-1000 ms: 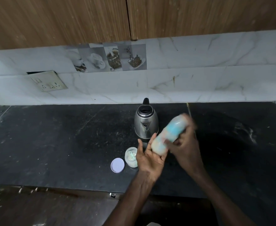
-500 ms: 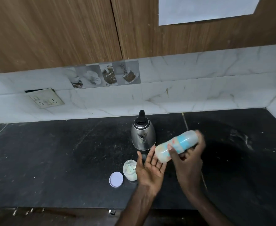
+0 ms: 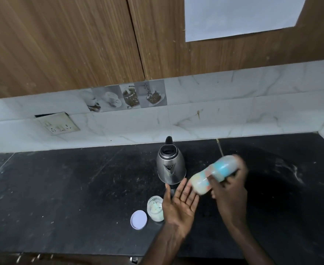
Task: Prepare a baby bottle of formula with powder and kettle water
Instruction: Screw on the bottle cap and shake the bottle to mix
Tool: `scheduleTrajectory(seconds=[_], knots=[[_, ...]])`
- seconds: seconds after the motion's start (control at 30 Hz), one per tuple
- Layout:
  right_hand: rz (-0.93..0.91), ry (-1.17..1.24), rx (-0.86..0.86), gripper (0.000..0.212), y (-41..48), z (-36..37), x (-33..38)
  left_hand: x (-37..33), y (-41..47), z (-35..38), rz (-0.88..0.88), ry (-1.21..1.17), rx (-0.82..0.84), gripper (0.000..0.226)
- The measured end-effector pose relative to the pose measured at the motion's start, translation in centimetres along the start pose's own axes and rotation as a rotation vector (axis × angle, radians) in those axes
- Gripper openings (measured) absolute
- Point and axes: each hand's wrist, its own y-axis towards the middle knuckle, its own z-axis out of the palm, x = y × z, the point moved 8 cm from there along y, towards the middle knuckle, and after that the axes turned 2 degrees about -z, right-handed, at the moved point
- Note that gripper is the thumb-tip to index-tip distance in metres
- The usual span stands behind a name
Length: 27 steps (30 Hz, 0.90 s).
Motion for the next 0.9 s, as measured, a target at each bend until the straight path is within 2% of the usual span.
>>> scheduleTrajectory(seconds=[0.03,0.07,0.17,0.2,0.23,0.33,0.37,0.5,0.57,0.63,0.67,0.7,0.8,0.83,0.9], knots=[[0.003,0.058,-0.080,0.085,0.3,-0.6,0.3,-0.2,0.1,0.1,0.002,0.009,0.003,0.070],[-0.008,0.070,-0.086,0.087,0.2,-0.4,0.6,-0.4,0.1,0.1,0.002,0.009,-0.001,0.070],[-0.047,-0.103,0.216,0.090,-0.7,2.5,0.5,-0.5,0.3,0.5,-0.016,-0.039,0.004,0.069],[-0.054,-0.120,0.254,0.091,-0.7,2.6,0.6,-0.5,0.4,0.7,-0.022,-0.040,0.007,0.069],[-0.054,-0.108,0.212,0.090,-0.2,2.1,0.7,-0.6,0.4,0.7,-0.019,-0.032,0.006,0.068],[0.025,0.062,-0.092,0.086,0.9,-0.1,0.8,-1.0,0.5,0.4,0.004,0.001,-0.002,0.069],[0.036,0.071,-0.102,0.084,0.6,0.2,0.7,-1.0,0.5,0.1,0.004,-0.006,-0.009,0.069],[0.041,-0.103,0.259,0.085,-1.1,3.8,-0.8,-0.6,0.5,-0.3,-0.014,-0.055,-0.007,0.070],[0.034,-0.073,0.178,0.081,-0.3,2.8,-0.4,-0.8,0.4,-0.6,-0.003,-0.037,-0.019,0.068],[0.072,0.063,-0.060,0.076,0.5,0.8,-0.2,-1.0,0.5,-0.8,0.010,-0.017,-0.026,0.067],[0.074,0.089,-0.115,0.077,0.4,0.6,-0.3,-1.1,0.5,-0.8,0.010,-0.020,-0.030,0.067],[0.073,0.053,-0.100,0.079,0.1,1.0,-0.3,-1.0,0.4,-0.9,0.010,-0.028,-0.039,0.068],[0.057,-0.087,0.226,0.081,-1.2,3.5,-0.7,-0.7,0.5,-0.4,-0.006,-0.061,-0.024,0.070],[0.041,-0.093,0.246,0.080,-1.1,3.3,-0.5,-0.7,0.5,-0.3,-0.008,-0.057,-0.021,0.069],[0.048,-0.031,0.063,0.077,0.2,1.3,-0.1,-0.8,0.7,-0.5,0.004,-0.031,-0.031,0.067]])
